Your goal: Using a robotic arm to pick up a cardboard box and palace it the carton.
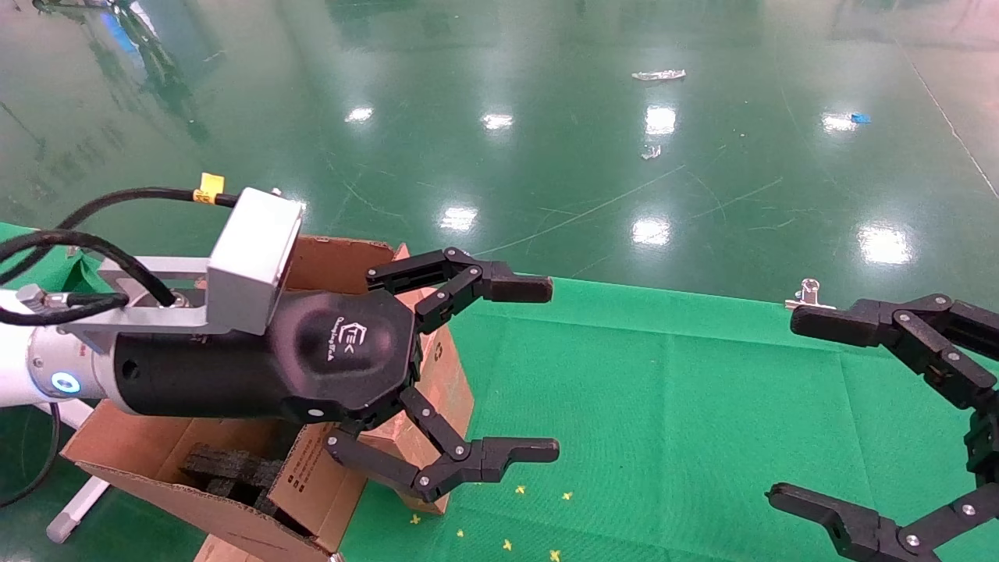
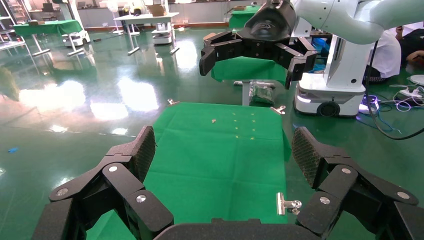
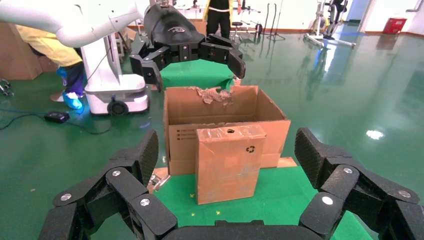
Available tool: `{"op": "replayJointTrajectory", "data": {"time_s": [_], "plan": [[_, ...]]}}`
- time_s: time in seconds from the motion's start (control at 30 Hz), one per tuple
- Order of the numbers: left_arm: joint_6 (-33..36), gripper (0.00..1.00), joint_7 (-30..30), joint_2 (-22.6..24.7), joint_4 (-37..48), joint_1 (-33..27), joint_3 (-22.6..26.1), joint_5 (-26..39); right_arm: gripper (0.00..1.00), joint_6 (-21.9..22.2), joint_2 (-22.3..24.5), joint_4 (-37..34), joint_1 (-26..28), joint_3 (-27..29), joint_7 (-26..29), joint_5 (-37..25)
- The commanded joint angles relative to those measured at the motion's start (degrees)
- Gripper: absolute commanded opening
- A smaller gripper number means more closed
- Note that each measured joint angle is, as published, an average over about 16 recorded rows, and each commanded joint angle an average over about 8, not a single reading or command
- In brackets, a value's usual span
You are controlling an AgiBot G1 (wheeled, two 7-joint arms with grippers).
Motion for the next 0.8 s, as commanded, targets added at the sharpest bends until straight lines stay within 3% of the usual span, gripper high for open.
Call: {"op": "replayJointTrajectory", "data": {"time_s": [0.03,0.5,0.8], "plan": [[0.0,1.0,0.0,0.0,0.0,0.0,0.0,0.0,1.0,0.0,0.0,0.0,0.0,0.0,0.0,0.0],[-0.7,1.0,-0.8,1.1,0.1,0.1,1.3,1.4,1.0,0.0,0.0,0.0,0.0,0.0,0.0,0.0],[-2.0,1.0,-0.6,2.8,0.5,-1.2,5.9,11.4,1.0,0.0,0.0,-0.1,0.0,-0.1,0.0,0.0]]}}
